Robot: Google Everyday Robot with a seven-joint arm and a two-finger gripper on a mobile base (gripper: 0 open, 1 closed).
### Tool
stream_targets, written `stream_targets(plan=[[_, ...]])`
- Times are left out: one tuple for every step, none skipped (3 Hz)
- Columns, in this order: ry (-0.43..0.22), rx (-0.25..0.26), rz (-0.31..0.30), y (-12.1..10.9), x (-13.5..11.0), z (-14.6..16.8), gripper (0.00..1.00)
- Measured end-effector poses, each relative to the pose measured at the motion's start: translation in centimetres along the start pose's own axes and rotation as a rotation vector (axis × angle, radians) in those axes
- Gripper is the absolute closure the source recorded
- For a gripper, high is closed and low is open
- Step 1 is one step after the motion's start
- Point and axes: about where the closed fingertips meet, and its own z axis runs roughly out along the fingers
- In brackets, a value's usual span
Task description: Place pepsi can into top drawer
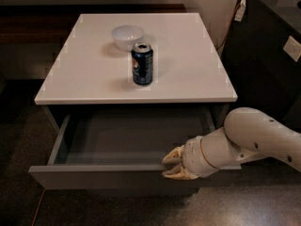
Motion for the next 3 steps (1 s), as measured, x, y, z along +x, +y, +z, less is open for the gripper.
stream_targets(plan=[[-0.018,-0.008,-0.005,0.87,-0.64,-0.32,1.0],[-0.019,-0.008,-0.005,0.87,-0.65,-0.32,1.0],[-0.039,-0.016,-0.019,1.47,-1.6,-0.88,0.83]])
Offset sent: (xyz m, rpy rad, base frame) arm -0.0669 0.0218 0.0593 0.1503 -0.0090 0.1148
